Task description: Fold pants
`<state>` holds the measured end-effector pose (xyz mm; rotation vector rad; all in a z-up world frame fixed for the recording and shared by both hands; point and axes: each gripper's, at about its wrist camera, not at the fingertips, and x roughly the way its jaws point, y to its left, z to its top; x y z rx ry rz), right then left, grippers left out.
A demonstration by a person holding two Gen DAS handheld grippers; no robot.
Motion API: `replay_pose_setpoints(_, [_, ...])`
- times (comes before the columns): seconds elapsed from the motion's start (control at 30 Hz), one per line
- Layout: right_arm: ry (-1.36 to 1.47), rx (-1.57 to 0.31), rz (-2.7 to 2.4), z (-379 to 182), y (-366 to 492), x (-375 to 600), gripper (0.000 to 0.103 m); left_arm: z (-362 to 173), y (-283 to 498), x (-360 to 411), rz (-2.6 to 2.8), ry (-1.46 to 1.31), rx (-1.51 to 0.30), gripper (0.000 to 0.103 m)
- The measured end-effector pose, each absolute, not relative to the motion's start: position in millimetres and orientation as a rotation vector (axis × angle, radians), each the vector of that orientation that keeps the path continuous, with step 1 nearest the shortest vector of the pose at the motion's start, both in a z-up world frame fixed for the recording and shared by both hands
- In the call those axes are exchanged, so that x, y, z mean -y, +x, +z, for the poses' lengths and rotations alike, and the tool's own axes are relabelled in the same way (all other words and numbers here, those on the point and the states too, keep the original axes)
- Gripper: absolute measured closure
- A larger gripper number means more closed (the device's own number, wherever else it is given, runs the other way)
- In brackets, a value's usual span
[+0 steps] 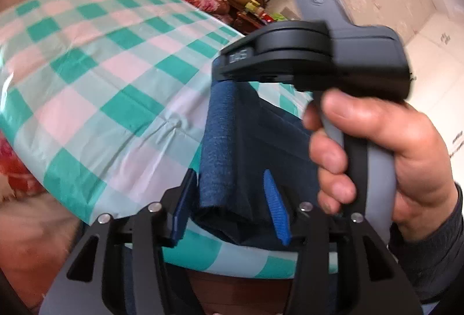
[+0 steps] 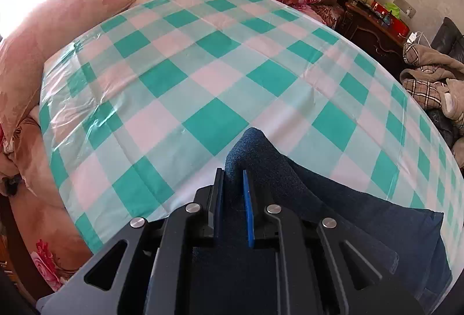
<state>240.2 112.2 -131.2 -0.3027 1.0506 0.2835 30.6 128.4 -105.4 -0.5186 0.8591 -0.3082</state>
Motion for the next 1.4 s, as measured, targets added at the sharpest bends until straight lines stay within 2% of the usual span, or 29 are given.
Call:
replay_pose_setpoints(0.17, [-0.299,-1.046,0.286,-128.4,238.5,-112.2,0.090,-117.3,37.1,-131.7,-0.302,-0.582,-0.888,0.056])
replay_pose_setpoints(0.23, [-0.300,-1.045,0.284,-128.4,238.5,-112.1,0.091,-121.7,39.6,-132.0,-0.296,-0.596,-0.897,0.066])
replay_pose_setpoints(0.27, [-0.298,-1.044,0.285,-127.6,238.4,-112.2,0.091,-123.0,40.3,-131.8,-0.298,-0.594,-0.900,0.079])
replay_pose_setpoints(0.3, [-0.295,-1.047,0.285,-126.8,238.4,-112.2,0.091,-123.3,40.7,-131.6,-0.294,-0.588,-0.901,0.085])
replay_pose_setpoints(0.4, [-0.283,-1.064,0.293,-124.2,240.0,-111.7,0.089,-116.0,37.7,-126.3,-0.293,-0.534,-0.878,0.090])
replay_pose_setpoints(0.47, [-0.251,-1.087,0.313,-121.0,243.1,-109.3,0.081,-109.1,35.3,-119.1,-0.285,-0.478,-0.863,0.090])
replay_pose_setpoints(0.53, [-0.188,-1.110,0.339,-115.4,247.0,-103.3,0.047,-103.2,34.0,-114.5,-0.280,-0.446,-0.850,0.090])
replay_pose_setpoints(0.57, [-0.175,-1.118,0.352,-111.5,249.0,-101.6,0.043,-99.0,33.3,-111.3,-0.276,-0.420,-0.841,0.090])
replay_pose_setpoints(0.63, [-0.216,-1.136,0.365,-108.7,249.5,-104.3,0.043,-92.1,31.9,-105.2,-0.268,-0.374,-0.826,0.090])
replay_pose_setpoints(0.77, [-0.314,-1.182,0.394,-114.5,251.1,-114.3,0.045,-74.4,27.2,-86.6,-0.241,-0.249,-0.796,0.091])
replay_pose_setpoints(0.8, [-0.323,-1.185,0.394,-116.8,251.1,-113.2,0.059,-69.1,25.9,-81.8,-0.238,-0.222,-0.785,0.091])
replay_pose_setpoints(0.83, [-0.335,-1.187,0.390,-118.7,251.2,-110.9,0.077,-62.7,24.4,-76.9,-0.236,-0.195,-0.771,0.091])
replay_pose_setpoints(0.87, [-0.312,-1.193,0.401,-117.5,250.4,-103.9,0.079,-56.4,20.2,-74.3,-0.241,-0.177,-0.760,0.091])
replay_pose_setpoints(0.9, [-0.283,-1.187,0.421,-113.3,249.0,-97.3,0.087,-51.0,19.1,-69.4,-0.247,-0.158,-0.748,0.091])
replay_pose_setpoints(0.93, [-0.248,-1.168,0.439,-103.4,246.2,-86.1,0.090,-44.1,20.2,-63.7,-0.253,-0.140,-0.736,0.091])
replay_pose_setpoints(1.03, [-0.144,-1.104,0.463,-67.7,241.3,-50.0,0.091,-12.6,18.6,-39.2,-0.297,-0.095,-0.684,0.091])
replay_pose_setpoints(1.2, [0.071,-0.985,0.467,12.2,225.7,64.4,0.092,55.7,8.9,48.1,-0.411,0.035,-0.524,0.091])
replay_pose_setpoints(1.3, [0.193,-0.931,0.431,45.7,205.8,157.5,0.092,78.2,-0.1,118.2,-0.492,0.107,-0.457,0.091])
replay_pose_setpoints(1.4, [0.252,-0.900,0.372,53.2,183.0,240.4,0.092,78.4,-12.9,200.2,-0.577,0.174,-0.414,0.091])
